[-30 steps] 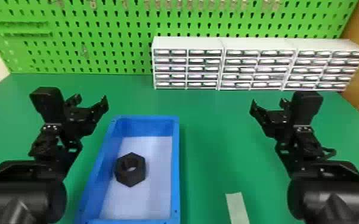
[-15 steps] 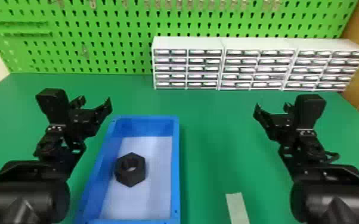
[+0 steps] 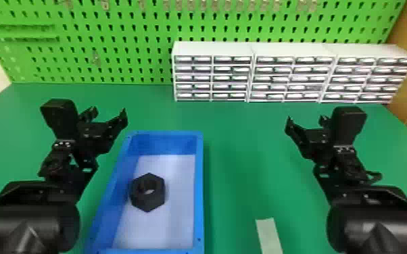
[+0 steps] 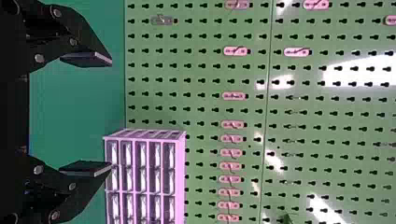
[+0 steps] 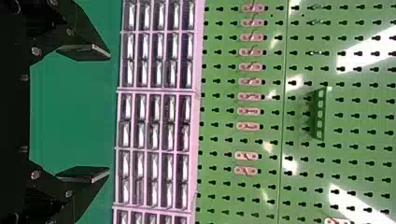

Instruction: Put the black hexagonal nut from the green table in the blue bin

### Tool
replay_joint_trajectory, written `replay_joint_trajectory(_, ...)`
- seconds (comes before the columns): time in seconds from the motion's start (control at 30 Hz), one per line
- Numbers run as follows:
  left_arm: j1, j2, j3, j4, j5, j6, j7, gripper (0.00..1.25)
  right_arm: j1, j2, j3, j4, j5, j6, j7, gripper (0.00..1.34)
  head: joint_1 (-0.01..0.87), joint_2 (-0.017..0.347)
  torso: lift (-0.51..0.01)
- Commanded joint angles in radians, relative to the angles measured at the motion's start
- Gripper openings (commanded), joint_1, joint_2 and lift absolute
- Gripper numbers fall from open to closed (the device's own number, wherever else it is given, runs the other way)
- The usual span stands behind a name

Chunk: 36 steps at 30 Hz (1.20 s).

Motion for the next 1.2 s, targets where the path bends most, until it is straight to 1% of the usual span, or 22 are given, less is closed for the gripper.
replay_joint_trajectory(0.0,-0.005,0.000,-0.006,0.000,-0.003,0.002,0.000,0.79,0.001,0.001,0.006,0.004,0.002,0.001,0.000,0.94,0.686,0.052,-0.097)
replay_joint_trajectory(0.33,-0.016,0.000,-0.024,0.009,-0.020,0.002,0.000,0.79,0.000,0.001,-0.006,0.018,0.003,0.005,-0.001,0.94,0.686,0.052,-0.097)
replay_joint_trajectory(0.57,-0.002,0.000,-0.026,0.012,-0.020,0.003,0.000,0.79,-0.008,0.001,0.002,0.018,0.002,0.010,-0.001,0.94,0.686,0.052,-0.097)
replay_joint_trajectory(0.97,-0.040,0.000,-0.040,0.026,0.002,-0.008,-0.001,0.79,-0.019,0.001,0.000,0.018,0.000,0.008,-0.001,0.94,0.686,0.052,-0.097)
replay_joint_trajectory(1.17,-0.043,-0.002,-0.037,0.026,0.006,-0.014,-0.003,0.79,-0.022,0.001,0.006,0.024,0.006,0.010,-0.003,0.94,0.686,0.052,-0.097)
